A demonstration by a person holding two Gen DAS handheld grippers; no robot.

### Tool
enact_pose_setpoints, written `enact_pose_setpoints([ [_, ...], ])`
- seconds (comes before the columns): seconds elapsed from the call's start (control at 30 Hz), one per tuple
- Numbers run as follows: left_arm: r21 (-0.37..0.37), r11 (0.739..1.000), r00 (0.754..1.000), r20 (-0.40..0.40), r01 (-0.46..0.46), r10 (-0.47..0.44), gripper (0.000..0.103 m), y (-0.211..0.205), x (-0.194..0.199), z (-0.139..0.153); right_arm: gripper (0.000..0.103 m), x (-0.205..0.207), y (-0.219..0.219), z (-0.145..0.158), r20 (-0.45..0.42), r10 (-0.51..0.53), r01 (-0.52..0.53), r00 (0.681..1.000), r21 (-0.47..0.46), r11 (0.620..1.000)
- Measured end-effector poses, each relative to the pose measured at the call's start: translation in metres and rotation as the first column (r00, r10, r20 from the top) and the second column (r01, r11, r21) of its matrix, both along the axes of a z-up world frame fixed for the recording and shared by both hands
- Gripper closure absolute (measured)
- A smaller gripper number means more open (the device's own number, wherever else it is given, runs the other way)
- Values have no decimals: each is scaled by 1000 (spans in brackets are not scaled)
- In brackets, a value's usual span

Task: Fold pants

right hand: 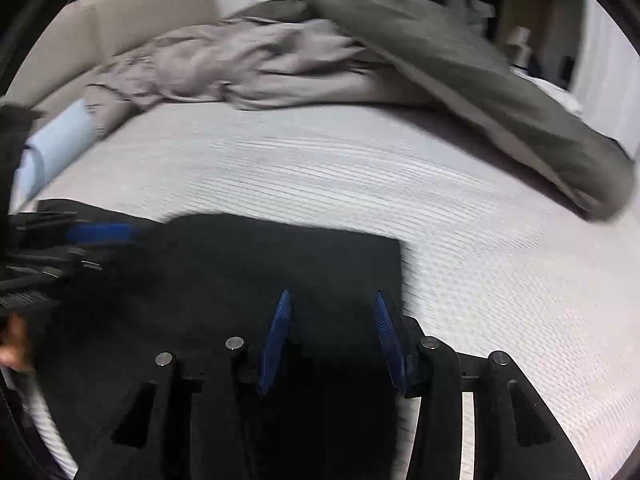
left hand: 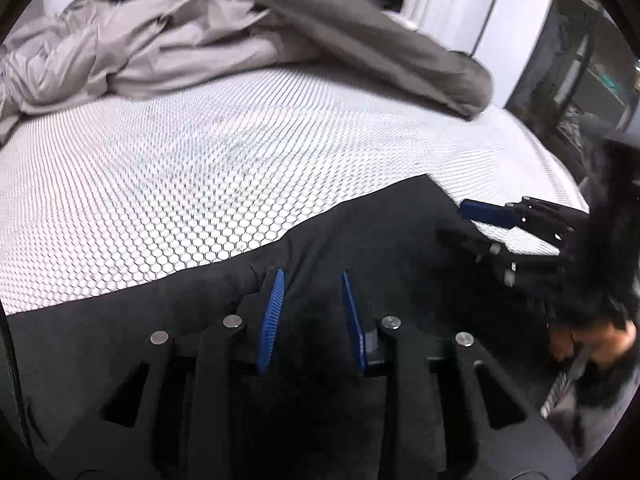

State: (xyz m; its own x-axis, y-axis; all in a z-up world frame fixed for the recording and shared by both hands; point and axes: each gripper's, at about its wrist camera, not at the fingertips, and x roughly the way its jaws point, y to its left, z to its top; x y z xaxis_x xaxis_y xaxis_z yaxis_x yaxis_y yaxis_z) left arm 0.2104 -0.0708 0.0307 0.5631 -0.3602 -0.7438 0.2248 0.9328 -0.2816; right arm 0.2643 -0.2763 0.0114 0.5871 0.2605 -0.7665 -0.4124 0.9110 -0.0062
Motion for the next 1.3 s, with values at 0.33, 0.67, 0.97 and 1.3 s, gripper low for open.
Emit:
enact_pose_setpoints([
  [0.33, -58, 998, 998, -43, 36, -39, 78, 14, -7, -16, 55, 38, -34, -32, -45, -175, 166, 984, -159, 973],
  [0.67, 15, 997, 993, 87, 73, -74, 62, -4, -110, 14, 42, -79, -71, 4, -16, -127, 128, 992, 82, 988],
  [0.97, 118, 968, 973, 41, 221, -227, 60, -29, -127, -22, 45, -85, 20, -38, -47, 128, -132, 991, -88, 987],
  [1.3, 117, 978, 978, 101, 171, -183, 59, 0, -160, -3, 35, -82, -109, -15, -146, -70, 106, 987, 256, 961],
])
